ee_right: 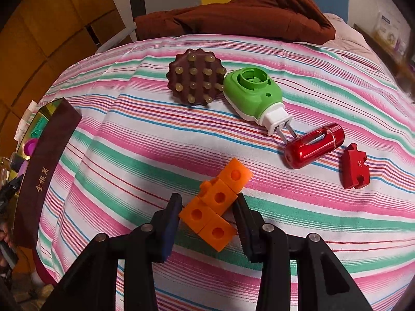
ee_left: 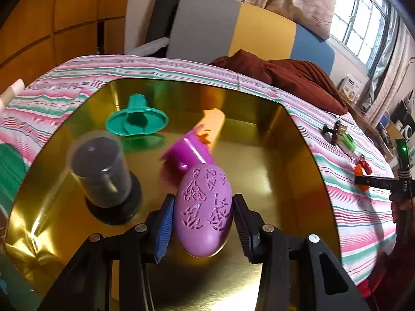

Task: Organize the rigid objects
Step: 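Carry the lavender box into the gold tray and open the left tool while the right tool holds the cubes, then lower the orange cubes into the gold tray and open the right tool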

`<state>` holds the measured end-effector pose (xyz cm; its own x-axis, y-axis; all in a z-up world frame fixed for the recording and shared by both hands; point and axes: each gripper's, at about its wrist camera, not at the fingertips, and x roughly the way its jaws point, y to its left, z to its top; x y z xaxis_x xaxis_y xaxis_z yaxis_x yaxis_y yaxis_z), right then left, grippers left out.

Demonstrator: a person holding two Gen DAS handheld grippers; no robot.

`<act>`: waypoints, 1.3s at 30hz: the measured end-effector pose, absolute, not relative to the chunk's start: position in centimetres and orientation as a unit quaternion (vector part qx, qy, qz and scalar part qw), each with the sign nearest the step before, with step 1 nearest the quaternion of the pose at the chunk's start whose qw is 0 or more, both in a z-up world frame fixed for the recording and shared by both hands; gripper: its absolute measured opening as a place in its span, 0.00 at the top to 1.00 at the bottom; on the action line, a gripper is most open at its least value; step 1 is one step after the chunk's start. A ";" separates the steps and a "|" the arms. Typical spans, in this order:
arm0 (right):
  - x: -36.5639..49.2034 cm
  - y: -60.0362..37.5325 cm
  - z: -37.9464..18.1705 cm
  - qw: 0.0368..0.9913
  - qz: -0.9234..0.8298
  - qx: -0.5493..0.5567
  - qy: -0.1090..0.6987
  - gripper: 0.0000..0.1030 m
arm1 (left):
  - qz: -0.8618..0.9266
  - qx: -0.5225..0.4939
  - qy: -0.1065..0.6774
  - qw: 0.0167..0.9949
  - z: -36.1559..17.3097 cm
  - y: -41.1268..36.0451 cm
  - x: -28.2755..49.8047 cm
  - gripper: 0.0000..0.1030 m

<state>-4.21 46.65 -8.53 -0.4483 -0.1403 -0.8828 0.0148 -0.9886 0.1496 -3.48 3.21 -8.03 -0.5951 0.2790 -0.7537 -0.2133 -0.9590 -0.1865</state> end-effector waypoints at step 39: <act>-4.5 31.0 -1.4 0.178 -0.851 0.493 -0.038 0.60 | 0.918 -0.361 -0.056 0.156 -5.8 1.7 2.0 0.50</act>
